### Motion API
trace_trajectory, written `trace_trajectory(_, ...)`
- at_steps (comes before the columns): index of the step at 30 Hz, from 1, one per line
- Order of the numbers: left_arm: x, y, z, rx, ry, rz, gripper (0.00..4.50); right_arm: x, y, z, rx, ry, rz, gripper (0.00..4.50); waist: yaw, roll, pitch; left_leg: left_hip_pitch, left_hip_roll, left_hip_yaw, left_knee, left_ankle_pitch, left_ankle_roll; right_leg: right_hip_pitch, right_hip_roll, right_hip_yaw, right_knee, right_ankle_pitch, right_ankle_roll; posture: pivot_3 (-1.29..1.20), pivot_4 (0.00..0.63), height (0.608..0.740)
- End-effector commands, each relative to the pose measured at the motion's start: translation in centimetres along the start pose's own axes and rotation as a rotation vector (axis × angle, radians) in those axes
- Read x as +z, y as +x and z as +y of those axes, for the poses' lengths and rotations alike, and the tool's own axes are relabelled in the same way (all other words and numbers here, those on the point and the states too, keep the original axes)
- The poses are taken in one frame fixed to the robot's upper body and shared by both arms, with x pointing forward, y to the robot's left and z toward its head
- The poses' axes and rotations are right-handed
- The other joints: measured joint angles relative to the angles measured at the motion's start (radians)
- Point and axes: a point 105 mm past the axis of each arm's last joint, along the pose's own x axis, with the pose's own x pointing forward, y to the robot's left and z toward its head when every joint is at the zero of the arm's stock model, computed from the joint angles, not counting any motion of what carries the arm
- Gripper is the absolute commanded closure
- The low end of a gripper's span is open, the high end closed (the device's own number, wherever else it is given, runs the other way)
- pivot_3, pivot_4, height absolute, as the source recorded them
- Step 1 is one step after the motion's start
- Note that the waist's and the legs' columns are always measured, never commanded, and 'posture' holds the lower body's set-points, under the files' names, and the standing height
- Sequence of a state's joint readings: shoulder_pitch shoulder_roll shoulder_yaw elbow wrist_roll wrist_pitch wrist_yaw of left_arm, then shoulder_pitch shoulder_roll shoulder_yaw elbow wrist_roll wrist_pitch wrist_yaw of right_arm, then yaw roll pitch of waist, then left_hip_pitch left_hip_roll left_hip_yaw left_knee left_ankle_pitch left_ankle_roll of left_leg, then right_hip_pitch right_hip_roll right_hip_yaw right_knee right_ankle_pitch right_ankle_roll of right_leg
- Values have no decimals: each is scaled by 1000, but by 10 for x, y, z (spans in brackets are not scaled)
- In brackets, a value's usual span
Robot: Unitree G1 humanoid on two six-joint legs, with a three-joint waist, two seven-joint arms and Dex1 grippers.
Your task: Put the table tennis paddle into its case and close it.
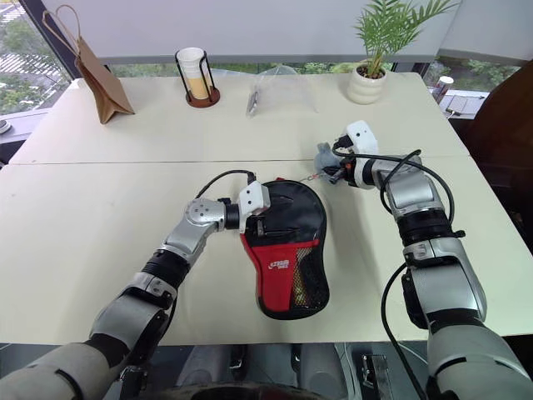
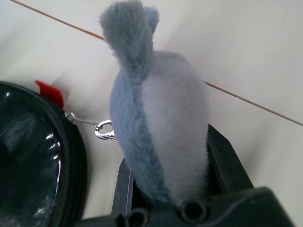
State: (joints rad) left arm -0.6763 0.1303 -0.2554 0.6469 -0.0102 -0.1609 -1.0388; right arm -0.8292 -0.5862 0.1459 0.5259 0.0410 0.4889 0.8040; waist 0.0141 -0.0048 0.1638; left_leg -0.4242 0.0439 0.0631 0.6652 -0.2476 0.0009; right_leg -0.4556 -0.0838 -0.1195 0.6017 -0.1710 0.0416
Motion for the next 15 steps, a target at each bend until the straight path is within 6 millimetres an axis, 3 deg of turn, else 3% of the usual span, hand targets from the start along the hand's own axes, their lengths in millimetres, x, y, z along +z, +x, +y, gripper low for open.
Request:
trace_trajectory(1, -24, 2, -10, -23, -48, 88, 652, 8, -21, -7, -29, -87, -7, 4288, 2, 0, 0, 0, 0, 0, 0, 0, 0, 0, 0, 0, 0, 0, 0, 0, 150, 735)
trace_trajectory(7, -32, 2, -10, -27, -58, 123, 652, -8, -48, 10, -17, -231, 65, 4288, 2, 0, 0, 0, -1, 0, 1, 0, 0, 1, -2, 0, -1, -1, -1, 0, 150, 735)
trace_trajectory(15, -42, 2, -12, -30, -63, 166, 652, -24, -76, 16, -63, -348, 155, 4288, 2, 0, 0, 10, 1, -2, 1, -1, -1, 12, -3, -2, -4, -3, -3, 0, 150, 735)
